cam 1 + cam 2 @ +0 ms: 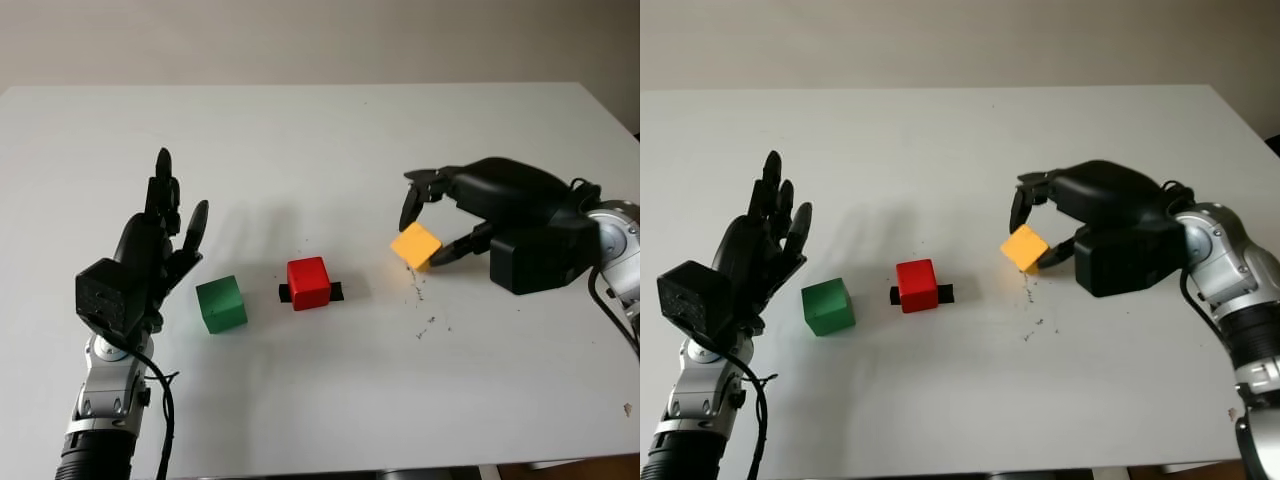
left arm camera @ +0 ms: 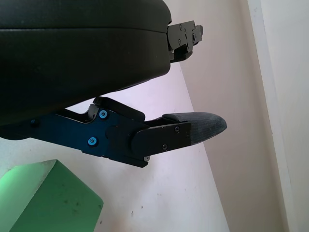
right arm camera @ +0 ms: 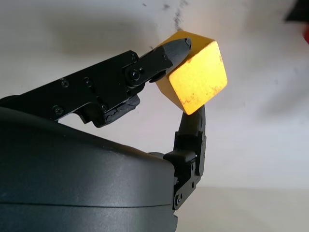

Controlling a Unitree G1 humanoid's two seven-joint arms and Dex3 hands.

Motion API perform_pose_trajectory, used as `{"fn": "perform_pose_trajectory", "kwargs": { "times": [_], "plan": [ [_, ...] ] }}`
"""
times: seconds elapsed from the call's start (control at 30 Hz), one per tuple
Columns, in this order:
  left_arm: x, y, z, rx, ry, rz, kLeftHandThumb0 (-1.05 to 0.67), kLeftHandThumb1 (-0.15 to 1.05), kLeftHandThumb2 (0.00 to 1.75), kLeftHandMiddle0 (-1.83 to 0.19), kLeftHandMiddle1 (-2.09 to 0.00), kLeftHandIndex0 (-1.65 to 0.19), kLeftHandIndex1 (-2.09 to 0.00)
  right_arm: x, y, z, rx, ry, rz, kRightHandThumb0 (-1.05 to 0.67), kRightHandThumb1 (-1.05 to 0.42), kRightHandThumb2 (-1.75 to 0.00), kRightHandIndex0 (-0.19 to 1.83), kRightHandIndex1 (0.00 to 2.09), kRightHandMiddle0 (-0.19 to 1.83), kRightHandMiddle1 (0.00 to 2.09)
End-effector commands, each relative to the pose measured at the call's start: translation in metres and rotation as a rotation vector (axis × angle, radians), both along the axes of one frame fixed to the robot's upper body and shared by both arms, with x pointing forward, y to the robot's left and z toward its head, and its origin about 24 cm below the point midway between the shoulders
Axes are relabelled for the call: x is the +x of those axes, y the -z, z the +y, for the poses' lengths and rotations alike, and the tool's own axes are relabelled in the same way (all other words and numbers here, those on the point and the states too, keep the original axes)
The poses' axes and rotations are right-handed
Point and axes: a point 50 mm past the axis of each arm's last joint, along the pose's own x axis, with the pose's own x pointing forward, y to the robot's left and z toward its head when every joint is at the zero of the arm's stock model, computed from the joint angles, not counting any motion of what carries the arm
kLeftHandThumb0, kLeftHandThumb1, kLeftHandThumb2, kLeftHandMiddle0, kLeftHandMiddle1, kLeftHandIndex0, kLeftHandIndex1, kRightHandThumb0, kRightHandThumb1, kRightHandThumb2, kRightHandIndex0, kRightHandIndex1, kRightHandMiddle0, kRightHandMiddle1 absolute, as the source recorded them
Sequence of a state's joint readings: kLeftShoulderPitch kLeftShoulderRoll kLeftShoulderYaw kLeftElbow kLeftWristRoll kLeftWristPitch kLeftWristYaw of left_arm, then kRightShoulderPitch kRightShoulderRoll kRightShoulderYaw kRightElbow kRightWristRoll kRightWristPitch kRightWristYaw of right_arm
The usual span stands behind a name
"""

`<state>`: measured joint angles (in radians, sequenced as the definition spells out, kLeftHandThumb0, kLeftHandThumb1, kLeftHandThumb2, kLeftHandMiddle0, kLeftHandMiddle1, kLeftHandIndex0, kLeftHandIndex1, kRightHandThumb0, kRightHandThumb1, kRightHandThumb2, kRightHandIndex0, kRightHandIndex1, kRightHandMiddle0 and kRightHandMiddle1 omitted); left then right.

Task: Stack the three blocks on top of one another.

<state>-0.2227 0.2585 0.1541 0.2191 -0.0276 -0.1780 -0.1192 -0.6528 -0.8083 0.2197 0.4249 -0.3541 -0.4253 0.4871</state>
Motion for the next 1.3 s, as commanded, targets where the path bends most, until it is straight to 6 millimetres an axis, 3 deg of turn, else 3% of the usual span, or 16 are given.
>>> {"fn": "perform_pose_trajectory", "kwargs": {
  "times": [0.0,0.3,0.57,0.77,1.03,1.27],
  "plan": [
    [0.0,-0.003,-0.001,0.013,0.002,-0.007,-0.64,1.05,0.56,0.15,-0.05,0.19,-0.05,-0.002,-0.009,0.001,0.069,0.003,-0.008,-0.36,-0.97,-0.05,0.23,0.05,0.38,1.36],
    [0.001,-0.002,-0.001,0.006,0.01,-0.007,-0.64,1.05,0.56,0.16,-0.05,0.19,-0.04,-0.009,-0.029,0.011,0.276,0.025,0.056,-0.36,-0.97,-0.06,0.22,0.04,0.33,1.5],
    [0.0,-0.003,0.0,0.002,-0.008,-0.004,-0.66,1.05,0.55,0.15,-0.06,0.18,-0.05,-0.014,-0.028,0.026,0.524,0.051,0.153,-0.41,-1.0,-0.05,0.18,0.04,0.25,1.64],
    [-0.002,-0.004,0.0,-0.008,-0.019,0.0,-0.65,1.05,0.54,0.14,-0.06,0.18,-0.05,-0.023,-0.007,0.052,0.738,0.075,0.263,-0.45,-0.99,-0.05,0.17,0.04,0.28,1.65],
    [-0.004,-0.005,0.003,0.005,-0.021,-0.015,-0.67,1.05,0.54,0.13,-0.06,0.17,-0.06,-0.027,0.023,0.077,0.805,0.077,0.393,-0.45,-0.98,-0.05,0.14,0.03,0.28,1.64],
    [-0.005,-0.005,0.004,0.004,-0.013,-0.017,-0.67,1.05,0.57,0.16,-0.05,0.19,-0.03,-0.025,0.043,0.097,0.764,0.076,0.44,-0.47,-0.96,-0.05,0.16,0.05,0.32,1.65]
  ]
}}
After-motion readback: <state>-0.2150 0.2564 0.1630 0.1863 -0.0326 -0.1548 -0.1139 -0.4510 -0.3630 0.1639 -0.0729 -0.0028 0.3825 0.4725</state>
